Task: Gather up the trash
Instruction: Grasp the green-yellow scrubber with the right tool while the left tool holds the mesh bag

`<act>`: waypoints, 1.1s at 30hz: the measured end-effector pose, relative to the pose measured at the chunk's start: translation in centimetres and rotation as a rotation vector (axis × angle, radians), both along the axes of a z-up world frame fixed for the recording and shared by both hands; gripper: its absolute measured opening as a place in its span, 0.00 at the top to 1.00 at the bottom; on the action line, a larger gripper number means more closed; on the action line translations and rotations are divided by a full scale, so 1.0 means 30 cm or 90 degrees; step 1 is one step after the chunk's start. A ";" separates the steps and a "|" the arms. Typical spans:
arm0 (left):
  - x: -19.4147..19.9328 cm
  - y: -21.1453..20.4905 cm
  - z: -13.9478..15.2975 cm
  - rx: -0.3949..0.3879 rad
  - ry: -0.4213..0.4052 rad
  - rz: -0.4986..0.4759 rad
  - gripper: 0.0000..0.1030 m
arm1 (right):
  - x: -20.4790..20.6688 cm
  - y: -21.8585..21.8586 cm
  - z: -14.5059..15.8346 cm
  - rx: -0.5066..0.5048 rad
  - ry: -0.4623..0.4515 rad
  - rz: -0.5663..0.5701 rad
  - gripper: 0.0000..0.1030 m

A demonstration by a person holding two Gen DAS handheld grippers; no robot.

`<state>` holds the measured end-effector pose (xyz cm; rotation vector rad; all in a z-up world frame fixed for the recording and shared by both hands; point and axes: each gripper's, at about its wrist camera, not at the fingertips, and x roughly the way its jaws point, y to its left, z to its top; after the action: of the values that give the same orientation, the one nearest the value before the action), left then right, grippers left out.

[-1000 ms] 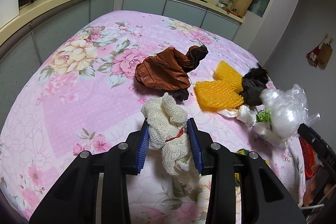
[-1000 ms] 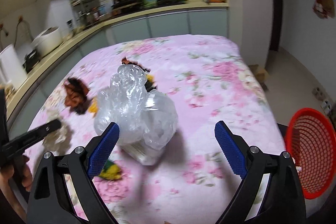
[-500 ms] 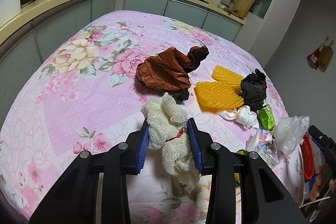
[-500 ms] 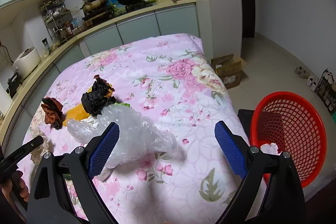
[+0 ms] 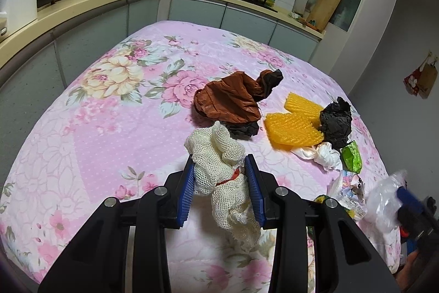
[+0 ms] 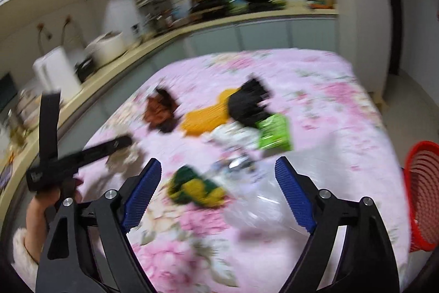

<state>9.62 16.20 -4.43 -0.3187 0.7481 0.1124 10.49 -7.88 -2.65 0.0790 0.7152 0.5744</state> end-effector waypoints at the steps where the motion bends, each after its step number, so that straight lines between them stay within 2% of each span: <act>1: -0.002 0.003 0.001 0.000 -0.001 0.001 0.67 | 0.006 0.029 -0.018 -0.006 0.009 0.015 0.21; 8: -0.008 0.026 0.000 -0.003 -0.004 0.006 0.67 | 0.057 0.166 -0.114 -0.073 0.046 0.052 0.29; 11: -0.007 0.035 -0.005 -0.005 -0.003 0.008 0.67 | 0.068 0.194 -0.137 -0.102 0.043 0.052 0.30; 16: -0.006 0.043 -0.012 -0.008 0.000 0.007 0.67 | 0.080 0.214 -0.161 -0.140 0.037 0.041 0.38; 22: -0.007 0.046 -0.014 -0.007 -0.001 0.008 0.67 | 0.099 0.202 -0.153 -0.125 0.038 0.035 0.48; 24: -0.008 0.046 -0.012 -0.004 -0.002 0.008 0.67 | 0.101 0.204 -0.148 -0.118 0.041 0.039 0.57; 33: -0.038 0.044 0.005 0.005 -0.008 0.015 0.67 | 0.077 0.190 -0.113 -0.095 0.037 0.044 0.62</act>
<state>8.48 17.51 -4.29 -0.3201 0.7308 0.1352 12.79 -2.17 -6.04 -0.0680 0.8176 0.5850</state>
